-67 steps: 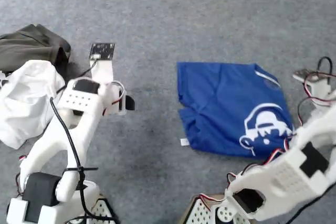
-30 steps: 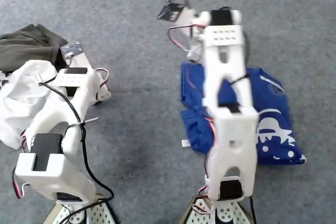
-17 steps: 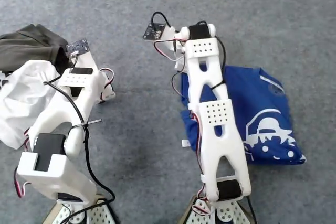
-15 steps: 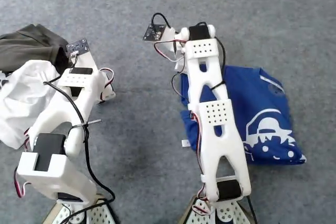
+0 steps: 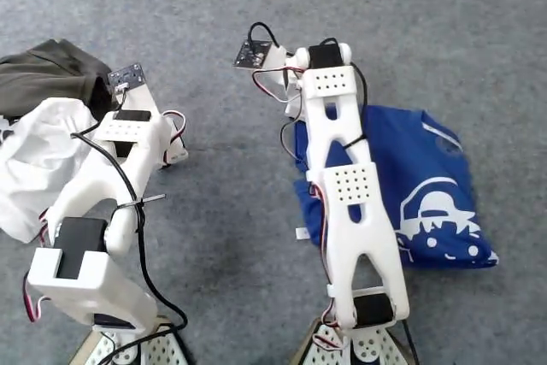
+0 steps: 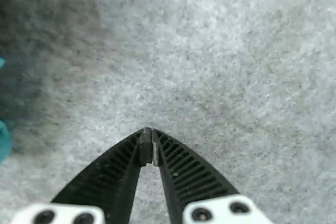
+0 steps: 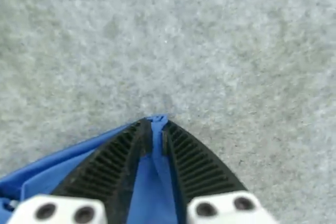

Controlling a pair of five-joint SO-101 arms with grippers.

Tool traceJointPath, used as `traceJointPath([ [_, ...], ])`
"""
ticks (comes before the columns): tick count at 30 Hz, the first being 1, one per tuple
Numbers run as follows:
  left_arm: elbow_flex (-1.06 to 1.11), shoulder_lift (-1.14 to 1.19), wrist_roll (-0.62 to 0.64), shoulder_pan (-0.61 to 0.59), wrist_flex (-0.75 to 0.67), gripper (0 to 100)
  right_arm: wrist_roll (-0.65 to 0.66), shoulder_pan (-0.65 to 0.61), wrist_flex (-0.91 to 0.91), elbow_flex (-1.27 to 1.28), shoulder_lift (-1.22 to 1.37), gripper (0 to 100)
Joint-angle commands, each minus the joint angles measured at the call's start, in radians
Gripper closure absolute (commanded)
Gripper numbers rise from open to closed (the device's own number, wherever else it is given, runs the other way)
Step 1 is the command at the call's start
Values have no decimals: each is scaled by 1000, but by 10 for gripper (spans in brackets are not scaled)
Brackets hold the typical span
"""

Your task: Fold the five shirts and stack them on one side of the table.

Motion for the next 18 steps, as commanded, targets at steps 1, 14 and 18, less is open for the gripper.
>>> traceJointPath([
  [1, -25, -18, -9, 5, -6, 964, -6, 34, -17, -38, -4, 985],
  [14, -21, -20, -9, 2, -6, 964, -528, 238, -275, -143, -288, 985],
  [18, -19, -20, -9, 4, -6, 964, -634, 410, -281, -140, -367, 985],
])
